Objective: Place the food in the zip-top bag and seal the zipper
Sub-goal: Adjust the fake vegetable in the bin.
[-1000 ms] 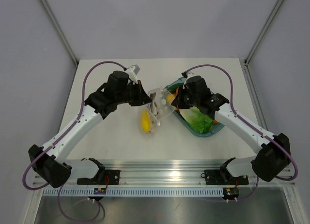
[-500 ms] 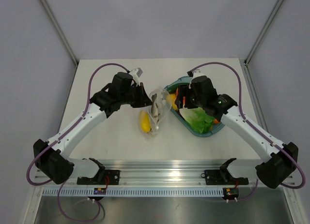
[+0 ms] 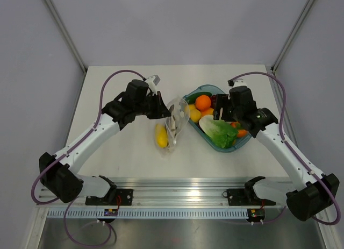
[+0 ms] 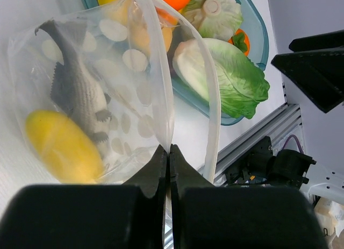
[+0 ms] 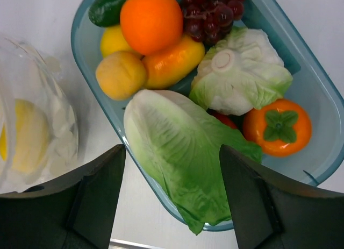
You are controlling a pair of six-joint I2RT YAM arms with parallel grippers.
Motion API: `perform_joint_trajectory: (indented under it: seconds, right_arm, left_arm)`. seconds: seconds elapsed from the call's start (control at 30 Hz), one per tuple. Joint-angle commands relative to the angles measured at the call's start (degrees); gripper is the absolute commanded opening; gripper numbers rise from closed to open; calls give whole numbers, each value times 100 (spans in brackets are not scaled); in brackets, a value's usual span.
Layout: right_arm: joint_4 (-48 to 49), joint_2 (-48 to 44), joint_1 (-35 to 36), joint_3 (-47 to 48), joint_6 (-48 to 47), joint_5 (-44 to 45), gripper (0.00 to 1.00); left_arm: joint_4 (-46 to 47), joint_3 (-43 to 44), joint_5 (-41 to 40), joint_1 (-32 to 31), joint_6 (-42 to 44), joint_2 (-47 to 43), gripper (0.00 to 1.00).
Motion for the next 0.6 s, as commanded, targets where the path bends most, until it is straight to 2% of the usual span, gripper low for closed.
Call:
perform_joint_trajectory:
  seconds: [0.0, 0.3, 0.57]
  right_arm:
    - [-140, -207, -23, -192, -33, -60, 78]
    - [-526, -672, -32, -570, 168, -51, 78]
    - [-904, -1498, -32, -1255, 897, -605, 76]
  left_arm:
    - [389, 17, 227, -17, -28, 52, 0]
    - [450, -80, 262, -17, -19, 35, 0]
    - [538, -80, 376, -17, -28, 105, 0]
